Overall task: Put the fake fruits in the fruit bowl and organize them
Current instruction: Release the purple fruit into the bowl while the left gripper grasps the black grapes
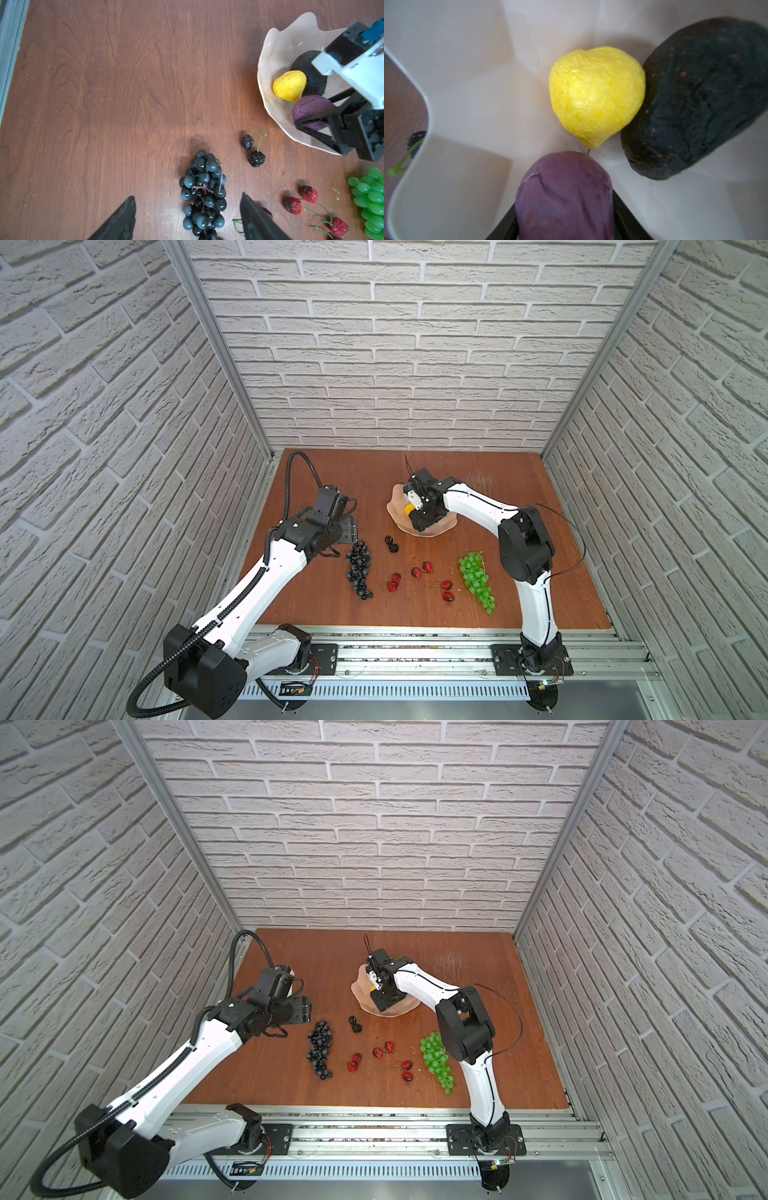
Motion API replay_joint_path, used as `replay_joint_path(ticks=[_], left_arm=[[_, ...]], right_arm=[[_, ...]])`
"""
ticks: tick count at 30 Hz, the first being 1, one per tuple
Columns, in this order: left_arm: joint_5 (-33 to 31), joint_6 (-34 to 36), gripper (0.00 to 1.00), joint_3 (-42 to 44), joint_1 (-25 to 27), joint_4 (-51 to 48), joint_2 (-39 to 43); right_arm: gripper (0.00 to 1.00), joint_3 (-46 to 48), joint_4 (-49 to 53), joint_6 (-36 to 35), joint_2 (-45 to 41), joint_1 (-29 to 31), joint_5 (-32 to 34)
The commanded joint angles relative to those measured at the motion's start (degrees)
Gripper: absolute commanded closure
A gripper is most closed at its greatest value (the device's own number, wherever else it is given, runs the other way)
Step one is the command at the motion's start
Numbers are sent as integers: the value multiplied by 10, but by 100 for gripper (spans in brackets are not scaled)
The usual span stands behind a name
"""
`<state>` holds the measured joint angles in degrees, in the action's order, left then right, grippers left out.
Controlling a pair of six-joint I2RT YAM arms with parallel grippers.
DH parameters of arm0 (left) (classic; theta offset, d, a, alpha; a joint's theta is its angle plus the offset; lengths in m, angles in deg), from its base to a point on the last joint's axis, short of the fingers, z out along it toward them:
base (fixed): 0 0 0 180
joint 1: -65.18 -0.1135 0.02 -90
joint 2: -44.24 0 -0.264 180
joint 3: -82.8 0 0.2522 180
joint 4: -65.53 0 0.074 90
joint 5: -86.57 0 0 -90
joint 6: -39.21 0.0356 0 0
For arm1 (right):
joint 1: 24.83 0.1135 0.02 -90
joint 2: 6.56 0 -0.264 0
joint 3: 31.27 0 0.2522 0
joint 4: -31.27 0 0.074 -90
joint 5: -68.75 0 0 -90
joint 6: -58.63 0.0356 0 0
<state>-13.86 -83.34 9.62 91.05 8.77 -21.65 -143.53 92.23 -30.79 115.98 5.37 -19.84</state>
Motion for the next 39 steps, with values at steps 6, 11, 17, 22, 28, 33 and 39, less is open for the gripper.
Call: replay_joint_path(ticks=[6, 11, 17, 22, 28, 33, 39], left_arm=[[-7, 9, 22, -19, -4, -3, 3], [19, 21, 10, -23, -5, -1, -2], [38, 38, 12, -63, -7, -35, -53], [72, 50, 13, -101, -11, -70, -107], [105, 69, 18, -127, -21, -83, -184], [134, 76, 23, -145, -32, -84, -246], [171, 95, 27, -160, -39, -84, -317]], right_arm=[[40, -12, 5, -6, -4, -1, 7], [29, -19, 7, -11, -6, -1, 11], [27, -28, 12, -21, -32, -1, 20], [25, -27, 18, -20, -69, -1, 18], [24, 1, -1, -15, -123, 2, -2], [24, 35, -32, -5, -157, 6, -43], [25, 85, -78, 17, -205, 16, -62]])
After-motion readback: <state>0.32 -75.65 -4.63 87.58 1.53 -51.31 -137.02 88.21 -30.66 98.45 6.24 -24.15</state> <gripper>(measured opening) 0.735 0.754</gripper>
